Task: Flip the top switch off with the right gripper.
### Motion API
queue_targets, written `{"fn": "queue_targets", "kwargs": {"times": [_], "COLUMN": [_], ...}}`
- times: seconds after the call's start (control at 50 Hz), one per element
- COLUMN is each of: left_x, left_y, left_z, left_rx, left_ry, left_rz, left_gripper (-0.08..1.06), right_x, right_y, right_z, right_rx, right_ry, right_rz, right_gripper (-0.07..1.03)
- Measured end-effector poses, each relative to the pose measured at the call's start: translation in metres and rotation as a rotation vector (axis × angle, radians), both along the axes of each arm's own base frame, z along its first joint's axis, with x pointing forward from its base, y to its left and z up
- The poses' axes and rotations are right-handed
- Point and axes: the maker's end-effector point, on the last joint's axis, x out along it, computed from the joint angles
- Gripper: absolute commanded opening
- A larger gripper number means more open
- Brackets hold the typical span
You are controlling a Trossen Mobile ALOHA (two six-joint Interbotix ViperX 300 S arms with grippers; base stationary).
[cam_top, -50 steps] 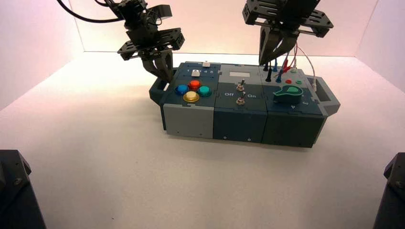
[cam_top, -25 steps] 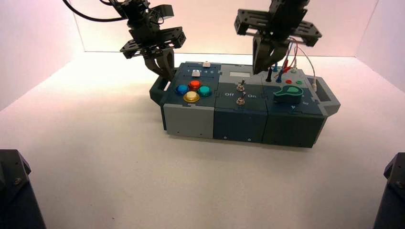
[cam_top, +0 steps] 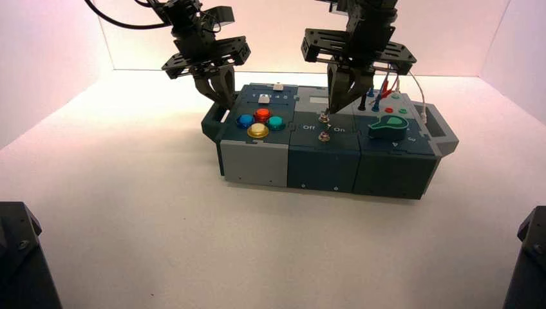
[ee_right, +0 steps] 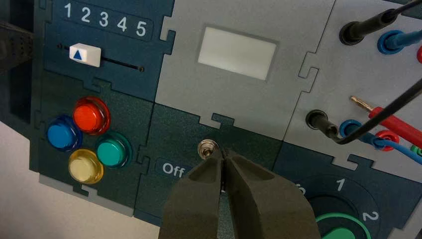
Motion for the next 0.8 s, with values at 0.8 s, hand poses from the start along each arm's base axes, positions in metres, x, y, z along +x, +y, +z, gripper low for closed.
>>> {"fn": "queue_targets", "kwargs": {"times": [0.8], "left_x": [0.0], "left_y": [0.001], "left_z": [-0.001], "left_rx": [0.002], "left_ry": [-0.001], "left_rz": [-0.001], "left_gripper": [-0.03], "right_x": [0.003], "right_y": [0.013], "right_z": [0.002], "right_rx": [0.009], "right_ry": [-0.011], "right_rz": [0.024], "right_gripper": [-0.02]}}
